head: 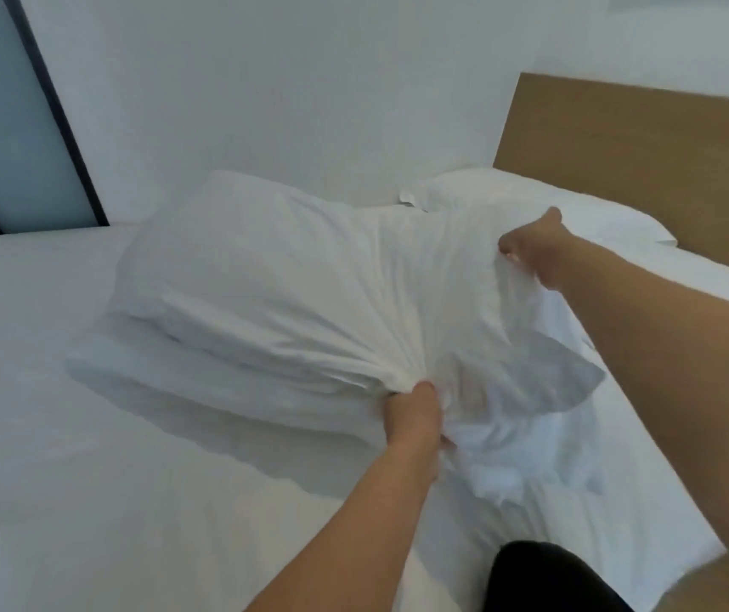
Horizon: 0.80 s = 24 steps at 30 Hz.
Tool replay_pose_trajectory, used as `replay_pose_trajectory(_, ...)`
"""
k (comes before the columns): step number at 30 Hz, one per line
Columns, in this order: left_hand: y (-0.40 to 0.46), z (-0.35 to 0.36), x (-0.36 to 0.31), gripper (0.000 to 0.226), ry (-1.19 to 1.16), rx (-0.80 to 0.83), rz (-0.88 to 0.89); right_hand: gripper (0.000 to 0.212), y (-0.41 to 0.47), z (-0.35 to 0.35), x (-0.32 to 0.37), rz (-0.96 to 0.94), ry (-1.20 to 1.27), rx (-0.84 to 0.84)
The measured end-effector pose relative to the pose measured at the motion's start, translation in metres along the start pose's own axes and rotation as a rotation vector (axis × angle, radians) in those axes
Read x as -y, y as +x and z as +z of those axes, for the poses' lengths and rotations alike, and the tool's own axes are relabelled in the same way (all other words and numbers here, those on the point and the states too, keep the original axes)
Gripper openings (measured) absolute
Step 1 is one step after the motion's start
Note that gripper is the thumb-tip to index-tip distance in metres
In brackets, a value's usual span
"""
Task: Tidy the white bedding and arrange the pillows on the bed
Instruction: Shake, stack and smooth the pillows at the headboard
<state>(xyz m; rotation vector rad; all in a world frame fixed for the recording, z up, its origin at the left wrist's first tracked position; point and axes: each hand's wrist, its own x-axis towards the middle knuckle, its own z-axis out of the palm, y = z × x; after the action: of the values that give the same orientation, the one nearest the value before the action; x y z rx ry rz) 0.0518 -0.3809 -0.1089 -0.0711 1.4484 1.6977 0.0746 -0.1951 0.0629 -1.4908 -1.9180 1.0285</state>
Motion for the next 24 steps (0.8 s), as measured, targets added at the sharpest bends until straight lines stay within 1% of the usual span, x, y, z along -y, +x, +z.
replay_pose_trajectory(1,0.005,0.015,0.014,0.021,0.015,0.084,-0.084,0.089,-0.001,0.006,-0.018,-0.025,-0.097,0.023)
replay_pose_trajectory(2,0.004,0.022,0.018,0.024,0.077,0.118,-0.150,0.088,-0.011,0.011,-0.031,-0.077,-0.226,0.110)
replay_pose_trajectory(3,0.011,0.027,0.023,0.027,0.157,0.162,-0.152,0.082,-0.014,0.023,-0.055,-0.144,-0.359,0.170)
replay_pose_trajectory(4,0.009,0.030,0.019,0.026,0.238,0.186,-0.146,0.075,-0.018,0.035,-0.080,-0.201,-0.541,0.234)
replay_pose_trajectory(5,0.012,0.029,0.012,0.027,0.292,0.227,-0.169,0.068,-0.027,0.045,-0.101,-0.265,-0.700,0.290)
replay_pose_trajectory(6,0.012,0.020,-0.004,0.033,0.390,0.256,-0.211,0.064,-0.031,0.056,-0.118,-0.318,-0.806,0.327)
replay_pose_trajectory(8,0.016,-0.014,-0.034,0.045,0.642,0.396,-0.299,0.060,-0.042,0.082,-0.139,-0.377,-0.890,0.303)
replay_pose_trajectory(9,0.016,-0.034,-0.049,0.042,0.762,0.420,-0.321,0.059,-0.045,0.096,-0.142,-0.379,-0.914,0.278)
replay_pose_trajectory(10,0.016,-0.056,-0.063,0.036,0.841,0.380,-0.300,0.060,-0.050,0.109,-0.135,-0.385,-0.930,0.243)
replay_pose_trajectory(11,0.018,-0.079,-0.078,0.031,0.837,0.290,-0.240,0.061,-0.057,0.123,-0.123,-0.404,-0.932,0.218)
replay_pose_trajectory(12,0.020,-0.103,-0.093,0.030,0.776,0.164,-0.158,0.061,-0.063,0.139,-0.110,-0.442,-0.922,0.193)
replay_pose_trajectory(14,0.031,-0.152,-0.119,0.033,0.527,-0.072,-0.005,0.062,-0.076,0.169,-0.090,-0.529,-0.838,0.147)
replay_pose_trajectory(16,0.044,-0.201,-0.146,0.037,0.300,-0.216,0.076,0.066,-0.091,0.199,-0.070,-0.638,-0.688,0.138)
replay_pose_trajectory(18,0.058,-0.240,-0.168,0.048,0.134,-0.286,0.115,0.077,-0.107,0.229,-0.047,-0.726,-0.630,0.168)
replay_pose_trajectory(20,0.073,-0.271,-0.187,0.066,0.045,-0.325,0.150,0.101,-0.116,0.263,-0.027,-0.726,-0.692,0.195)
replay_pose_trajectory(22,0.091,-0.289,-0.205,0.077,-0.022,-0.340,0.195,0.122,-0.116,0.290,-0.016,-0.713,-0.773,0.174)
replay_pose_trajectory(24,0.109,-0.295,-0.222,0.086,-0.116,-0.315,0.234,0.131,-0.109,0.305,-0.014,-0.736,-0.844,0.123)
